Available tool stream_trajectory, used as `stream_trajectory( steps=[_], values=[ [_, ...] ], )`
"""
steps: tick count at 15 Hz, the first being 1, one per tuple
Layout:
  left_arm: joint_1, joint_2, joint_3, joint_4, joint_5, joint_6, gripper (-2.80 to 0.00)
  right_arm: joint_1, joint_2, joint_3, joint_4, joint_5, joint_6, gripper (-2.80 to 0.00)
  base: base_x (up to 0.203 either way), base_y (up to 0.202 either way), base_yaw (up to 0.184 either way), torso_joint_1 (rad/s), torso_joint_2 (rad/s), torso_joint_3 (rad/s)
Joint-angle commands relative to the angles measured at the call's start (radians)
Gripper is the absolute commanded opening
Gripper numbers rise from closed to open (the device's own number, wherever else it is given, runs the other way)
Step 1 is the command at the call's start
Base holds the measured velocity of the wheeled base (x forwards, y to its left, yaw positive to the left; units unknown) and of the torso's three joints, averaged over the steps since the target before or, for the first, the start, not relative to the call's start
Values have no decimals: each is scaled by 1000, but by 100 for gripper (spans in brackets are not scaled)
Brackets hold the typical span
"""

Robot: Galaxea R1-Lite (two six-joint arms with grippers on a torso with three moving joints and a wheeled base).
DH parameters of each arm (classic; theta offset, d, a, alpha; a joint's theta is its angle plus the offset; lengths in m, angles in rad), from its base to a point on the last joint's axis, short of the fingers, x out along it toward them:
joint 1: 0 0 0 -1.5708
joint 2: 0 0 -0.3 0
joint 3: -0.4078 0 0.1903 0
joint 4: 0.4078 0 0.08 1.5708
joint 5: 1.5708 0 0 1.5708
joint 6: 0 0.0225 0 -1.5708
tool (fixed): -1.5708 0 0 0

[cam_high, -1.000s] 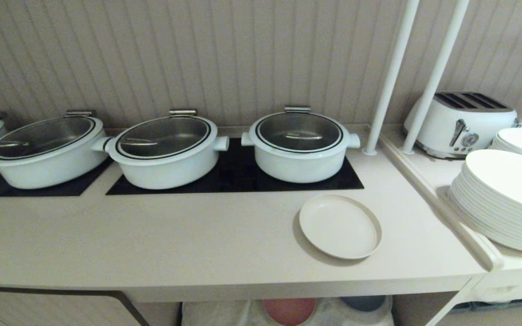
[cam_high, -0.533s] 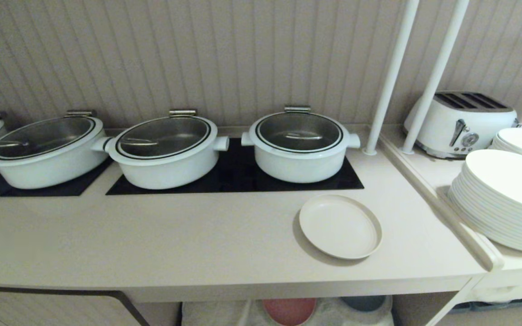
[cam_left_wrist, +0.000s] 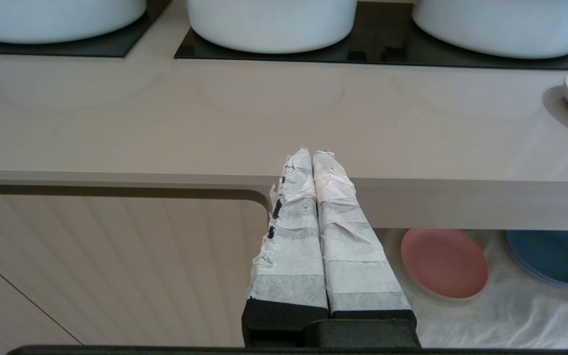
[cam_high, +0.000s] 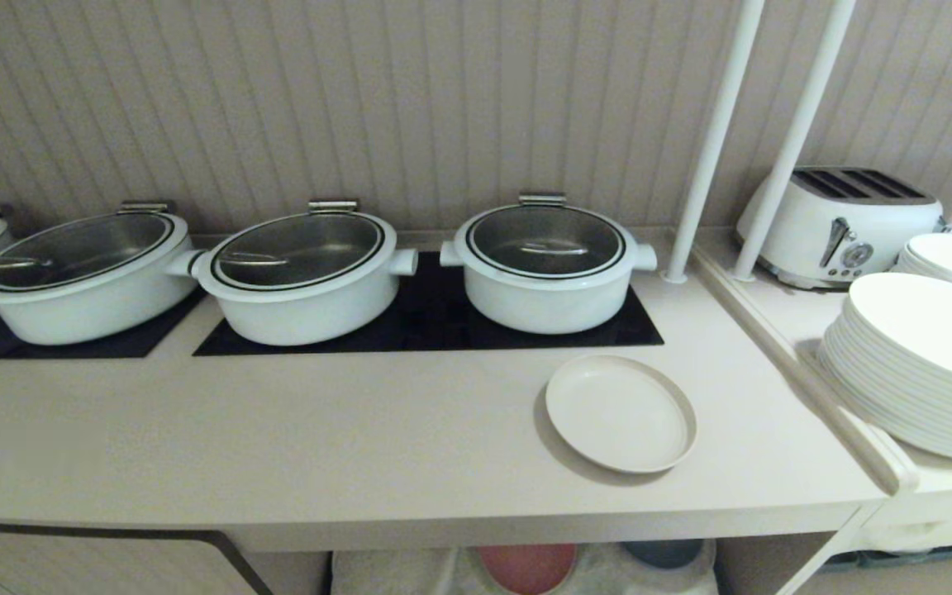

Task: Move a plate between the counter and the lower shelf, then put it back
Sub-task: Pick up the plate

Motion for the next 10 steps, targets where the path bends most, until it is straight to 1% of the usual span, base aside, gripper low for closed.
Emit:
stream_trajectory(
  steps=[1, 6, 10],
  values=[
    [0, 0, 0, 0, 1, -1, -280, 0, 1, -1, 1, -1, -5, -280, 0, 0, 0, 0, 0, 0],
    [0, 0, 0, 0, 1, -1, -280, 0, 1, 0, 3, -1, -41, -280, 0, 0, 0, 0, 0, 0],
    [0, 0, 0, 0, 1, -1, -280, 0, 1, 0, 4, 2, -47, -280, 0, 0, 0, 0, 0, 0]
  ],
)
